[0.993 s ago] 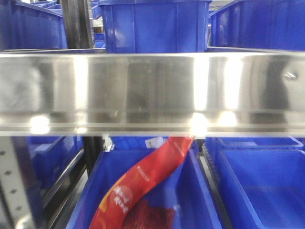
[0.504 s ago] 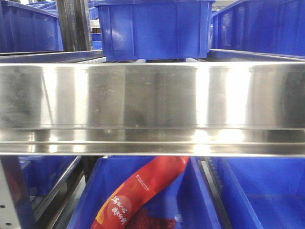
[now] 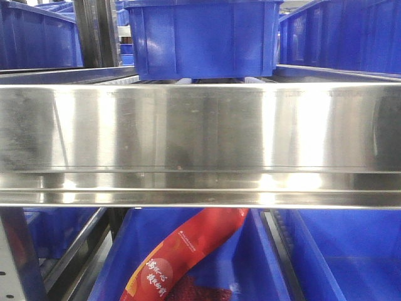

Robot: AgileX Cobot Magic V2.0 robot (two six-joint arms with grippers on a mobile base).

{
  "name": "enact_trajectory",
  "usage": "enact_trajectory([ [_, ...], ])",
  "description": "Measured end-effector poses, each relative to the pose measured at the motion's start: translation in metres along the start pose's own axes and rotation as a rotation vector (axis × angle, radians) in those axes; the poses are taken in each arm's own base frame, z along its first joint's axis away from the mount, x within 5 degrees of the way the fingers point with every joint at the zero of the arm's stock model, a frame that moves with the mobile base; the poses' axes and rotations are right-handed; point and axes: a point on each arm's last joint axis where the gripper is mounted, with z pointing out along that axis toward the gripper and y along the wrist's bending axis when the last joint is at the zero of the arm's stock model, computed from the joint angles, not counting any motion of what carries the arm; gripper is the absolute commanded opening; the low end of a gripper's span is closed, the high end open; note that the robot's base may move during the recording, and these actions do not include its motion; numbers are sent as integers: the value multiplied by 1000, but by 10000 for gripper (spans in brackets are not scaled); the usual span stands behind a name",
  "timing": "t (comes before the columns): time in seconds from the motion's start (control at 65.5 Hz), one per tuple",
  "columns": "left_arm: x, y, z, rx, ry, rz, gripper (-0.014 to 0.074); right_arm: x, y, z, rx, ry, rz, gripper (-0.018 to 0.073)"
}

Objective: Stack two boxes on right shelf middle
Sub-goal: 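Align the held box with the middle shelf level, then lower the box onto the middle shelf with both grippers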

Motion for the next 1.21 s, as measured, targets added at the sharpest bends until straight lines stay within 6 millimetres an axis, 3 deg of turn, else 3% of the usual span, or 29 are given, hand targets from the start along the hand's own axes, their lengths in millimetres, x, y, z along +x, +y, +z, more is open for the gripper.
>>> enact_trajectory([
  [0.856, 1, 0, 0, -1, 9, 0, -111, 2, 0, 2, -6, 23, 4, -154],
  [1.024, 3, 2, 20, -15, 65, 1, -111, 14, -3, 22, -15, 135, 15, -154],
  [1.207, 18, 7, 66, -42, 200, 1, -111, 37, -12, 63, -22, 305, 41, -154],
])
